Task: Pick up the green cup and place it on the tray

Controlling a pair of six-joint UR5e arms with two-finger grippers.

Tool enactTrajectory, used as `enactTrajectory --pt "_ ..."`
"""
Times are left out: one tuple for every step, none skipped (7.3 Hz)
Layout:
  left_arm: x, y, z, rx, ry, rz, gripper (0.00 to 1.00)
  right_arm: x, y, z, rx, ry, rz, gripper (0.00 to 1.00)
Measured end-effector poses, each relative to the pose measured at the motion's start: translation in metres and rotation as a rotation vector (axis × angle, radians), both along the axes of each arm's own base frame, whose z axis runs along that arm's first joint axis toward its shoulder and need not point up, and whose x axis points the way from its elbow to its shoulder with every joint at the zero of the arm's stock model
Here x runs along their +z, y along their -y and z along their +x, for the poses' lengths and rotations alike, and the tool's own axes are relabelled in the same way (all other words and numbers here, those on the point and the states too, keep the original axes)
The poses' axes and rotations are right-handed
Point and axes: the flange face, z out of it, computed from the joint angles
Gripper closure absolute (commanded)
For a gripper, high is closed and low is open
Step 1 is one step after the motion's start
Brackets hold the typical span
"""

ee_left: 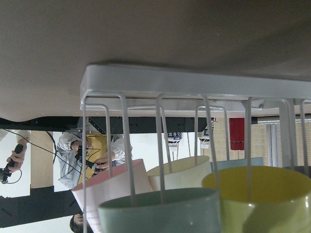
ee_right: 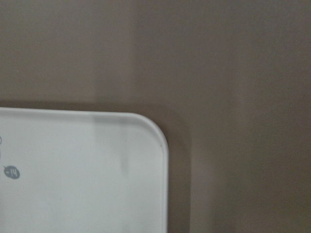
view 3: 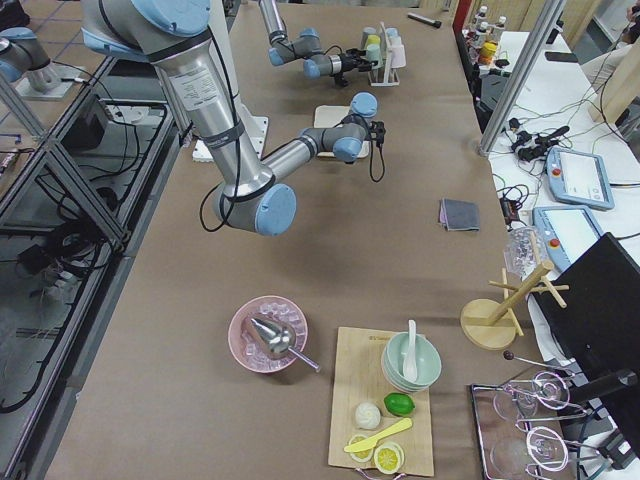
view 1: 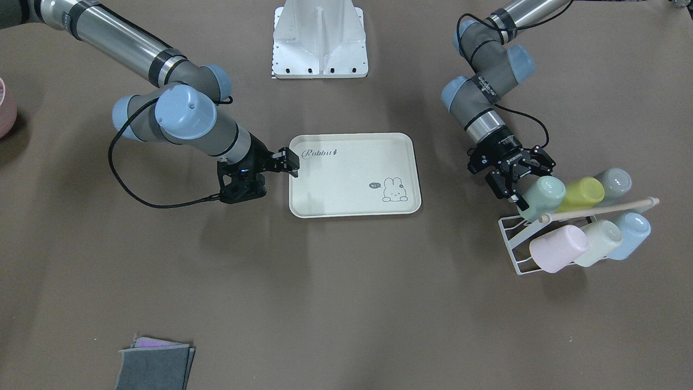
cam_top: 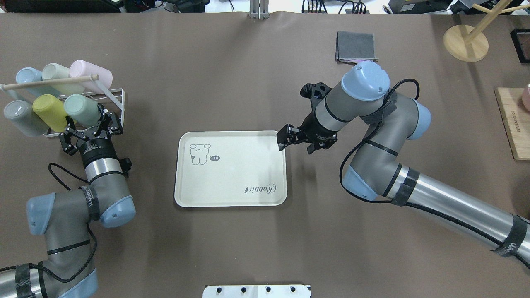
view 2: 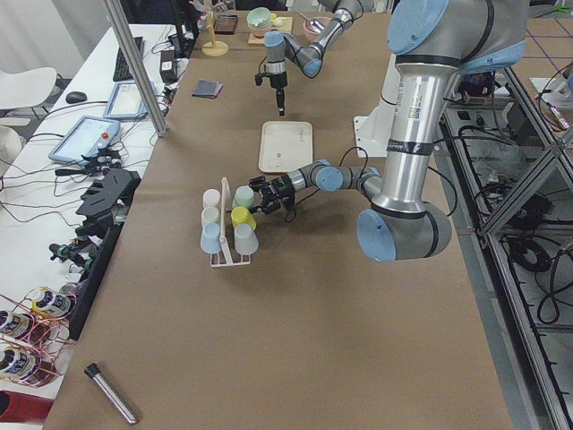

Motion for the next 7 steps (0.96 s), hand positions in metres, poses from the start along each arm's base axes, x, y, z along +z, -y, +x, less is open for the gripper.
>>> enactTrajectory --pt "-0.002 0.000 0.001 0.001 -0.002 0.001 0.61 0.003 0.015 0.018 0.013 -0.007 0.002 0.00" --pt "-0.004 0.001 0.002 0.001 -0.004 0.002 0.64 0.009 0.031 0.034 0.007 -0.029 0.027 0.00" --pt "-0.009 0.001 0.002 0.004 -0.005 0.003 0.66 0.018 0.049 0.056 -0.018 -0.064 0.091 0.00" --pt "-0.019 0.003 -0.003 0.007 -0.006 0.004 0.67 0.035 0.064 0.089 -0.052 -0.107 0.151 0.00" --pt "-0.031 0.004 -0.015 0.008 -0.011 0.009 0.67 0.065 0.068 0.134 -0.074 -0.148 0.188 0.00" --pt "-0.039 0.002 -0.028 0.006 -0.018 0.014 0.67 0.096 0.059 0.175 -0.086 -0.172 0.203 0.00" --pt "-0.044 -0.002 -0.042 0.005 -0.026 0.020 0.69 0.120 0.043 0.210 -0.086 -0.184 0.201 0.00"
